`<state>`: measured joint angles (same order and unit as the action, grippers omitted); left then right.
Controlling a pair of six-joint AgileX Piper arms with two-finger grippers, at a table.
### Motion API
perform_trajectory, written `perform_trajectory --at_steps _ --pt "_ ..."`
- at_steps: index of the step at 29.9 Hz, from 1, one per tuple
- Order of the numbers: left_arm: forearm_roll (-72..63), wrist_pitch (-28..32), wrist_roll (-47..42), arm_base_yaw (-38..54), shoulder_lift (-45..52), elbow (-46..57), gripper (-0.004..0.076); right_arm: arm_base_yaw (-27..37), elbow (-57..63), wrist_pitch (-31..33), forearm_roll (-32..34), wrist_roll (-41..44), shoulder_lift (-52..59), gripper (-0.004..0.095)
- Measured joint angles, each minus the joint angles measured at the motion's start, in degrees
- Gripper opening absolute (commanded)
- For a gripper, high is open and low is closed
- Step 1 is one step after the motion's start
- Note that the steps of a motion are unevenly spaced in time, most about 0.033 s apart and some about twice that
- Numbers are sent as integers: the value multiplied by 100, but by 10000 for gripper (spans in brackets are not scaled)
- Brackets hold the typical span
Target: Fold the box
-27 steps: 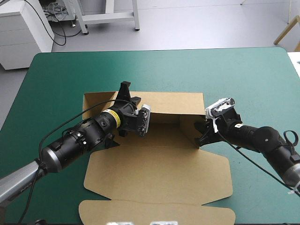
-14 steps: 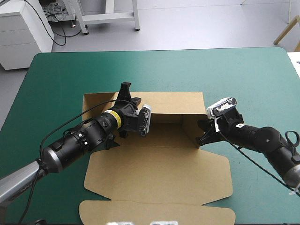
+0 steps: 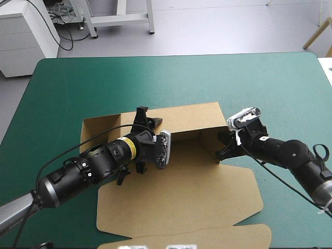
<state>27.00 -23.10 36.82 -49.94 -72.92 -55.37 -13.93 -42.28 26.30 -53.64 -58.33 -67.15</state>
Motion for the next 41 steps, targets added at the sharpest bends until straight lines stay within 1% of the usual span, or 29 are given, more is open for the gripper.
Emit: perform_trajectory --at_steps 12,16,19,21,23,26,28,29,30,33,34,38,41 --pt "-97 -760 -137 -638 1005 32 507 -34 0 26 -52 13 0 -19" --pt "-127 -919 -166 -908 1308 32 497 -34 0 20 -47 13 0 -19" --pt "-266 -961 -177 -1091 1429 24 411 -34 0 20 -47 13 0 -19" --pt "-438 -1068 -177 -1182 1435 -52 333 -34 0 14 -47 13 0 -19" --pt "-655 -1209 -177 -1216 1392 -224 279 -34 0 1 -47 13 0 -19" --pt "-935 -1550 -134 -1236 1270 -635 171 -34 0 -9 -47 17 0 -19" --pt "-1042 -1909 -129 -1236 1129 -1011 85 -34 0 -24 -47 17 0 -19" --pt "-1080 -2122 -124 -1236 1063 -1168 20 -34 0 -31 -47 17 0 -19" --pt "-1103 -2335 -115 -1236 959 -1395 -11 -34 0 -37 -47 18 0 -19" --pt "-1131 -2844 -81 -1236 731 -1810 13 -36 0 -43 -47 24 0 -19" --pt "-1137 -2932 -69 -1236 675 -1920 14 -36 0 -49 -47 30 0 -19" --pt "-1193 -3090 -75 -1133 479 -2207 14 -36 0 -80 -47 35 0 -19" --pt "-1274 -3097 -282 -734 400 -2387 14 -36 0 -104 -47 35 -2 -19"
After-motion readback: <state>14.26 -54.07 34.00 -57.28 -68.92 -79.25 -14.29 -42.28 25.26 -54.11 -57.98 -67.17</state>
